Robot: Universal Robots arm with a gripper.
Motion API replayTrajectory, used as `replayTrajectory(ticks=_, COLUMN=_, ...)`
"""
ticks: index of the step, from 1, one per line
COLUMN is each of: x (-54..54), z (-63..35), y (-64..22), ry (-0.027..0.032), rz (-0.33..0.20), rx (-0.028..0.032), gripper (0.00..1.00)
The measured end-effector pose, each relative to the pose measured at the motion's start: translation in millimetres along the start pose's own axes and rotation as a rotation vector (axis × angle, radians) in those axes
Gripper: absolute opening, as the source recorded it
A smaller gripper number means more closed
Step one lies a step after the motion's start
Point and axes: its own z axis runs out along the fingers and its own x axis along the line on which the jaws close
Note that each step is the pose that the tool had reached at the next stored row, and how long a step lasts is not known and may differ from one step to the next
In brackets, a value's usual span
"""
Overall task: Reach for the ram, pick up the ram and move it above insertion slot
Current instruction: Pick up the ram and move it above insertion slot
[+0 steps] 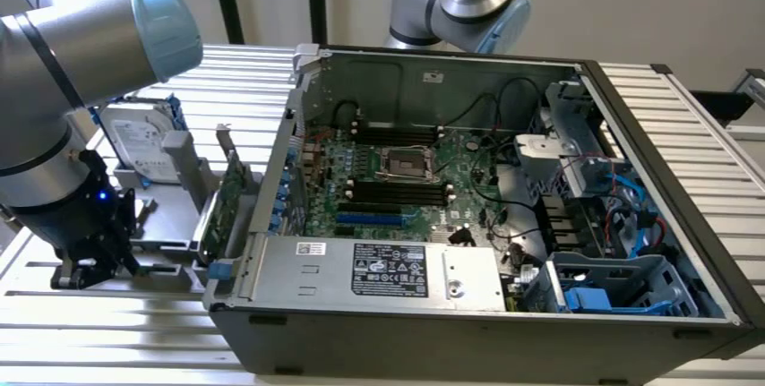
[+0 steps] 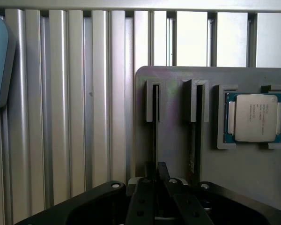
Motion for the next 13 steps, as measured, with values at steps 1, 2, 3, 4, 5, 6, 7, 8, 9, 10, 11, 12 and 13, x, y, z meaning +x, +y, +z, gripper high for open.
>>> replayTrajectory(ticks=1, x=0.0, z=0.0, y=-0.1, ry=0.0000, rz=0.001, rx=0.0000, gripper=0.14)
replayTrajectory(ticks=2, x=0.0, z=0.0, y=-0.3, ry=-0.0001, rz=0.002, rx=0.0001, gripper=0.14)
replayTrajectory(ticks=3, x=0.0, z=-0.1, y=-0.4, ry=-0.0001, rz=0.004, rx=0.0001, gripper=0.14)
replayTrajectory(ticks=4, x=0.0, z=-0.1, y=-0.5, ry=-0.0001, rz=0.006, rx=0.0001, gripper=0.14)
replayTrajectory(ticks=5, x=0.0, z=-0.1, y=-0.5, ry=-0.0001, rz=0.008, rx=0.0001, gripper=0.14)
replayTrajectory(ticks=6, x=0.0, z=-0.1, y=-0.6, ry=-0.0002, rz=0.010, rx=0.0002, gripper=0.14)
replayTrajectory(ticks=7, x=0.0, z=-0.1, y=-0.7, ry=-0.0003, rz=0.013, rx=0.0003, gripper=0.14)
replayTrajectory(ticks=8, x=0.0, z=-0.1, y=-0.8, ry=-0.0004, rz=0.015, rx=0.0004, gripper=0.14)
replayTrajectory(ticks=9, x=0.0, z=-0.1, y=-0.8, ry=-0.0004, rz=0.018, rx=0.0004, gripper=0.14)
replayTrajectory(ticks=10, x=0.0, z=-0.1, y=-0.9, ry=-0.0005, rz=0.020, rx=0.0005, gripper=0.14)
replayTrajectory(ticks=11, x=0.0, z=-0.1, y=-0.9, ry=-0.0006, rz=0.022, rx=0.0005, gripper=0.14)
replayTrajectory(ticks=12, x=0.0, z=-0.1, y=-1.0, ry=-0.0006, rz=0.022, rx=0.0005, gripper=0.14)
replayTrajectory(ticks=13, x=0.0, z=-0.1, y=-1.0, ry=-0.0006, rz=0.022, rx=0.0005, gripper=0.14)
